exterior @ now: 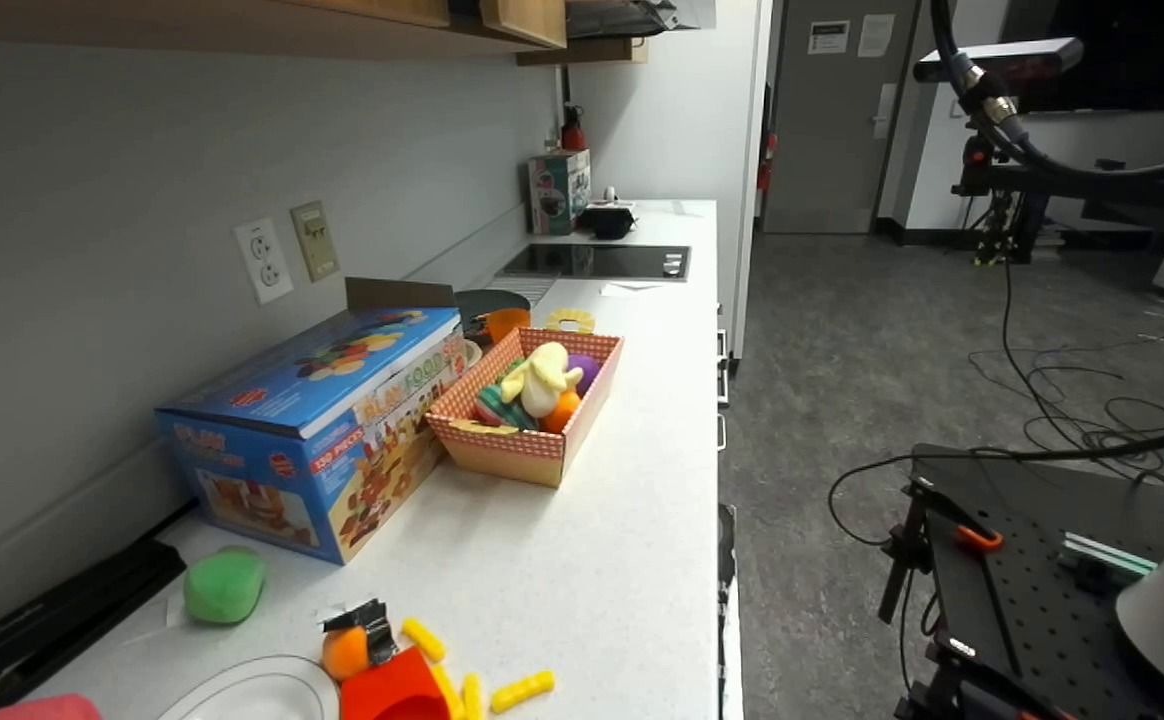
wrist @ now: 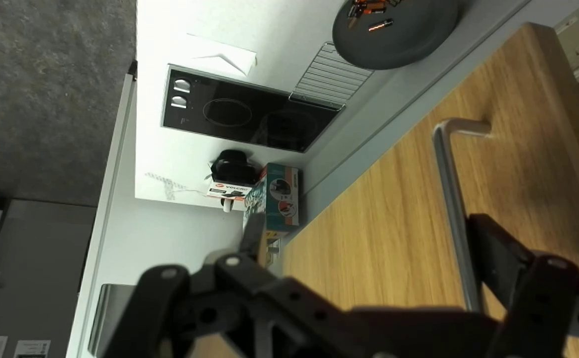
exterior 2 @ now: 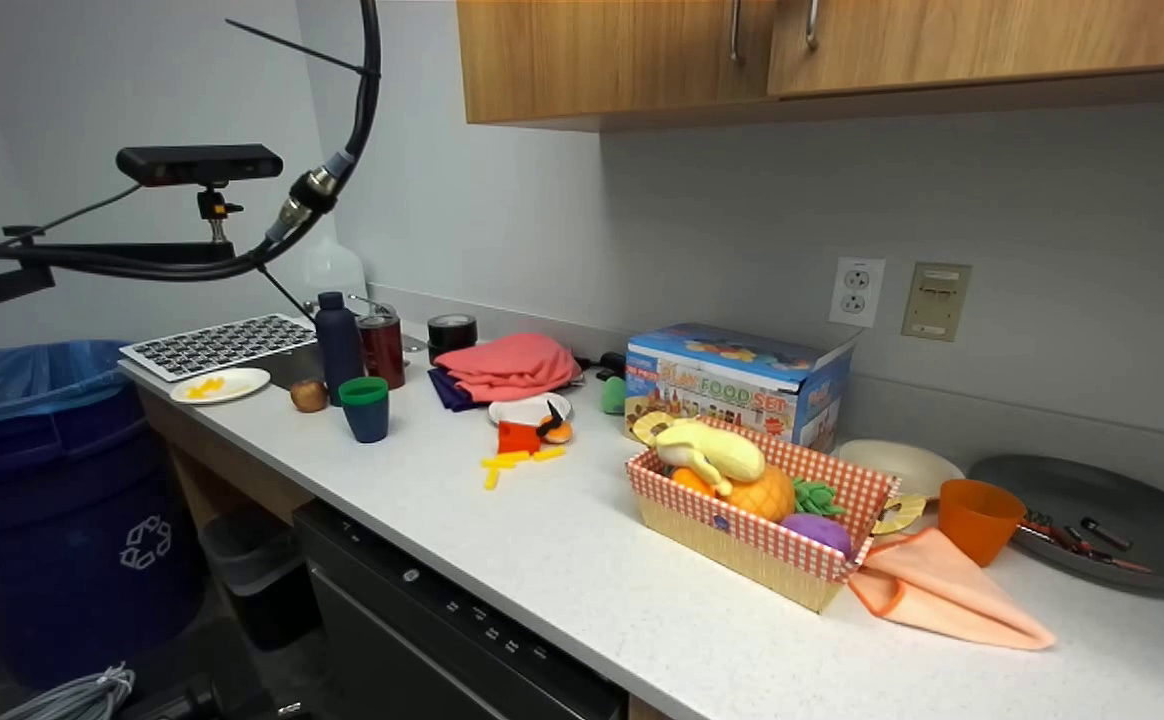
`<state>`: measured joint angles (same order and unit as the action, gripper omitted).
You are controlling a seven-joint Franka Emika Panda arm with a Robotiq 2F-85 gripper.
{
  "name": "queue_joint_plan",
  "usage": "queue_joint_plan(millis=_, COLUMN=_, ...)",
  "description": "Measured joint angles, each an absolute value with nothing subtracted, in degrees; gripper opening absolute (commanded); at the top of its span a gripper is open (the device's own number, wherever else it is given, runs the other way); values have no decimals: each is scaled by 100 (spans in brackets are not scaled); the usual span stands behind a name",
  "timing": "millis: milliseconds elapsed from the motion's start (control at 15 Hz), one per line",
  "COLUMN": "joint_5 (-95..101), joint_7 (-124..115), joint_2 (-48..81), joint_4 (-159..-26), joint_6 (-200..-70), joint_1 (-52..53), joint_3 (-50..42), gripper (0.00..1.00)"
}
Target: Close the left door of the open upper cabinet then open the right door
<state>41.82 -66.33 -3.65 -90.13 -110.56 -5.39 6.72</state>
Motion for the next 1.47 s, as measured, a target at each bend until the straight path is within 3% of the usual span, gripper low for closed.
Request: queue_joint_plan(millis=1467, joint_5=4670, joint_7=-6370, joint_2=-180, joint_4=-8887, joint_6=-11030, joint_1=-326, joint_3=611, gripper=100)
